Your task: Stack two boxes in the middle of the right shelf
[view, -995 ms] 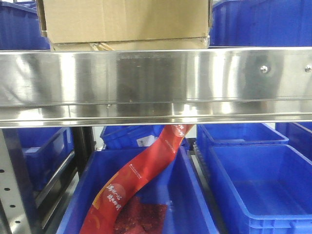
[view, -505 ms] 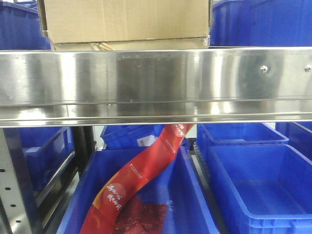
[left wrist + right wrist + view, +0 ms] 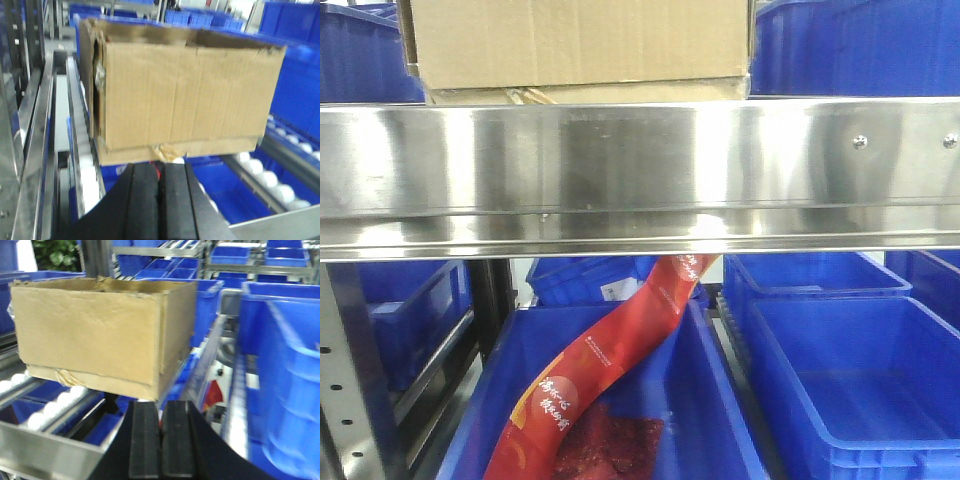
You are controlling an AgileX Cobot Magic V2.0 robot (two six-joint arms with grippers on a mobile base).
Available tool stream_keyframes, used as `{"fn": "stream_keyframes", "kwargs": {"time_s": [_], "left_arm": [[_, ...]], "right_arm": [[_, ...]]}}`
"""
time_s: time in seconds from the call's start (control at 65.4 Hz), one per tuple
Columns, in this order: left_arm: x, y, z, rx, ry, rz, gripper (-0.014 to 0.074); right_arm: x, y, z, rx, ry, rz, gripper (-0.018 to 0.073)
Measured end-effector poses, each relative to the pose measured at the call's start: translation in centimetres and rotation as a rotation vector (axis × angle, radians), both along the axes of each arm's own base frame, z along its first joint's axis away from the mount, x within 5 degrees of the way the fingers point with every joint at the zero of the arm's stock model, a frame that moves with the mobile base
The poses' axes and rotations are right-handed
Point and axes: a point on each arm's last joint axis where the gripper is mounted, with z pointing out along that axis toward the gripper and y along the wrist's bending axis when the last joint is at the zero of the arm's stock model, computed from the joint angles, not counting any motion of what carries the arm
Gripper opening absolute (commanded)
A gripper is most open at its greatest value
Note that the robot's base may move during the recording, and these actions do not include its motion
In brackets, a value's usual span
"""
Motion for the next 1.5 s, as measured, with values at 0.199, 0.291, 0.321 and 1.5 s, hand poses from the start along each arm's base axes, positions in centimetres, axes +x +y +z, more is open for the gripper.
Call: {"fn": "stream_keyframes", "kwargs": {"time_s": [0.199,0.291,0.321,1.5], "left_arm": [[-0.1,0.0,0.3,-0.011,-0.033,-0.003,-0.0111],[-0.1,0.0,0.4,-0.012,-0.036,-0.003,-0.0111],[-0.1,0.0,0.4,-0.012,-0.036,-0.003,-0.0111],[-0.1,0.0,0.5,-0.016,-0.047,-0.004,-0.0111]], "right_arm": [[-2.9,-1.1,0.2,0.020,-0.042,-0.013,-0.0162],[-3.6,-1.3,0.4,0.028,-0.066,-0.013,-0.0162],[-3.7,-1.4,0.4,0.030,-0.071,-0.013,-0.0162],[-3.3,-2.4,-16.4,-0.037,-0.227,-0.271,-0.0162]]}}
